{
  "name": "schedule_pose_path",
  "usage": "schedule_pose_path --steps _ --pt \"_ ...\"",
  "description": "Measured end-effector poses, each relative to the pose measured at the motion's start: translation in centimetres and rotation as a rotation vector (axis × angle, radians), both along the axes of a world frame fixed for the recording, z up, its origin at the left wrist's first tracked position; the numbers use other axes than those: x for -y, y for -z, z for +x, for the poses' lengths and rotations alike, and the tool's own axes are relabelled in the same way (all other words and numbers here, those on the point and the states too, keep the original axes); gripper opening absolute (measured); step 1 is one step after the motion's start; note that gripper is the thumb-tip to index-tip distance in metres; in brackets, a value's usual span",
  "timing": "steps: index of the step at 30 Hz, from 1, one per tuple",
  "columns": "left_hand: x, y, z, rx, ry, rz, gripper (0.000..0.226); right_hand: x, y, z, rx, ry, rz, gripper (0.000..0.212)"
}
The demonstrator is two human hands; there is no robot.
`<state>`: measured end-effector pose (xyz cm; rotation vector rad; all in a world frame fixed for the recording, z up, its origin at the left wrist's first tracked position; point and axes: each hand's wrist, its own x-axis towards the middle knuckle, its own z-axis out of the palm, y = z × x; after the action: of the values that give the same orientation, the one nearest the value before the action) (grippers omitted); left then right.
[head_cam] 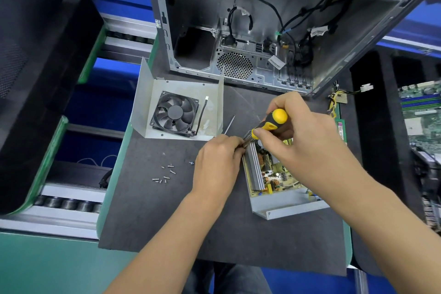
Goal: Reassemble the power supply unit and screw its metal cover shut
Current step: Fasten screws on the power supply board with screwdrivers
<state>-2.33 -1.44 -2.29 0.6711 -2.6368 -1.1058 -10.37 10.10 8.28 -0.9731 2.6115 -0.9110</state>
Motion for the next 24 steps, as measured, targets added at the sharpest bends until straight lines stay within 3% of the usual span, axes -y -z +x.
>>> schedule_pose_path --steps 10,17,24 --pt "-0.18 0.39 0.19 0.018 -0.047 0.068 0.017 -0.22 0.22 -0.08 -0.029 0.007 0.017 0.027" --pt "-0.20 0.51 0.25 0.063 -0.058 0.108 0.041 -0.25 0.32 -0.10 -0.003 0.026 0.026 0.026" --pt "-0.23 0.66 0.22 0.114 -0.041 0.127 0.046 -0.29 0.61 -0.31 0.005 0.051 0.055 0.026"
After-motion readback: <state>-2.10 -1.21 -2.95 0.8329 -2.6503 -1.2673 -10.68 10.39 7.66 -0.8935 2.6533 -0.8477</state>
